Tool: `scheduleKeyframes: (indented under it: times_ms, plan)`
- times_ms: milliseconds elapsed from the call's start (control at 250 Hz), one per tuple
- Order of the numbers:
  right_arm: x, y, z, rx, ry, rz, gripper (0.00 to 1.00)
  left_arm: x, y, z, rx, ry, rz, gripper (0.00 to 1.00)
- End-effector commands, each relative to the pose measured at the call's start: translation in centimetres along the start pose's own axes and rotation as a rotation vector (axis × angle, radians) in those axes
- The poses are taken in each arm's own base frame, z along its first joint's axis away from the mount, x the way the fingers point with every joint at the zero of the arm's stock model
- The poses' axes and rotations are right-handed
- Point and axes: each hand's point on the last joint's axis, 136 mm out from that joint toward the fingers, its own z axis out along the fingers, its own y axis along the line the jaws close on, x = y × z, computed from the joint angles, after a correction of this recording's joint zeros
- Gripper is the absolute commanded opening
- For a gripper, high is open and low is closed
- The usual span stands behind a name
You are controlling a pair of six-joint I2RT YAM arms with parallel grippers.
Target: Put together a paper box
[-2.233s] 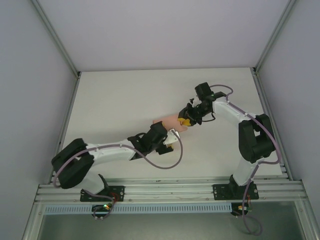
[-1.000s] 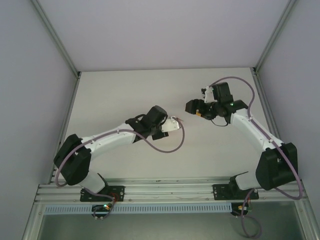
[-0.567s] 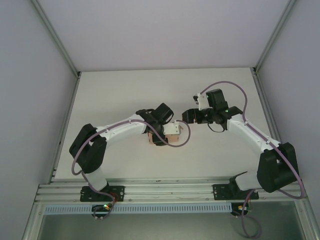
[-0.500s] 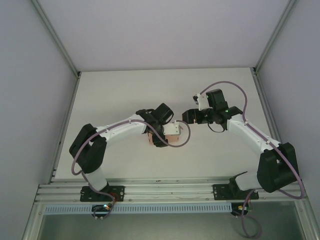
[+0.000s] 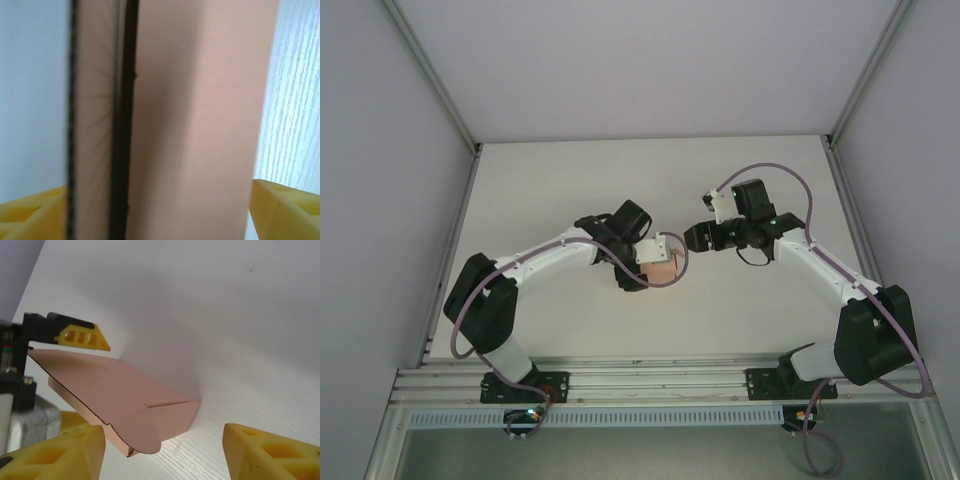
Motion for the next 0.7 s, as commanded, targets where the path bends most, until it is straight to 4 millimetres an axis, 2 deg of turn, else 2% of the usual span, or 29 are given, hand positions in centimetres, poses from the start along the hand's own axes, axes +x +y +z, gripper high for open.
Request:
scheduleKeyframes:
  times_ms: [0, 164, 180, 264, 351, 395, 447, 519, 695]
  plan:
    - [0.6, 1.6, 0.4, -0.069, 0.016, -0.082, 0.61, -0.2, -0.5, -0.8, 0.017, -0.031, 0.001, 0.81]
    - [1.2, 2.7, 0.9, -0.039, 0.062, -0.184, 0.56, -0.5, -0.5, -1.2, 0.018, -0.056, -0.001, 0.77]
    - [1.7, 2.3, 1.5, -0.026, 0.090, -0.180, 0.55, -0.4, -0.5, -1.3, 0.019, -0.057, 0.000, 0.75]
    - [2.2, 1.3, 2.2, 0.050, 0.128, -0.181, 0.53, -0.6, -0.4, -1.4, 0.015, -0.068, 0.001, 0.74]
    - [2.4, 0.6, 2.8, 0.106, 0.122, -0.191, 0.42, -0.5, -0.3, -1.4, 0.009, -0.072, 0.004, 0.74]
    - [2.3, 0.9, 3.0, 0.104, 0.104, -0.199, 0.35, -0.5, -0.4, -1.4, 0.011, -0.072, 0.002, 0.74]
    - [2.1, 1.2, 3.1, 0.097, 0.086, -0.201, 0.32, -0.5, -0.3, -1.4, 0.014, -0.074, 0.001, 0.74]
    - [1.6, 1.5, 3.0, 0.105, 0.062, -0.202, 0.23, -0.4, -0.3, -1.2, 0.016, -0.068, -0.002, 0.71]
    - [1.5, 1.8, 2.6, 0.114, 0.055, -0.176, 0.13, 0.1, -0.2, -0.7, 0.023, -0.052, -0.019, 0.67]
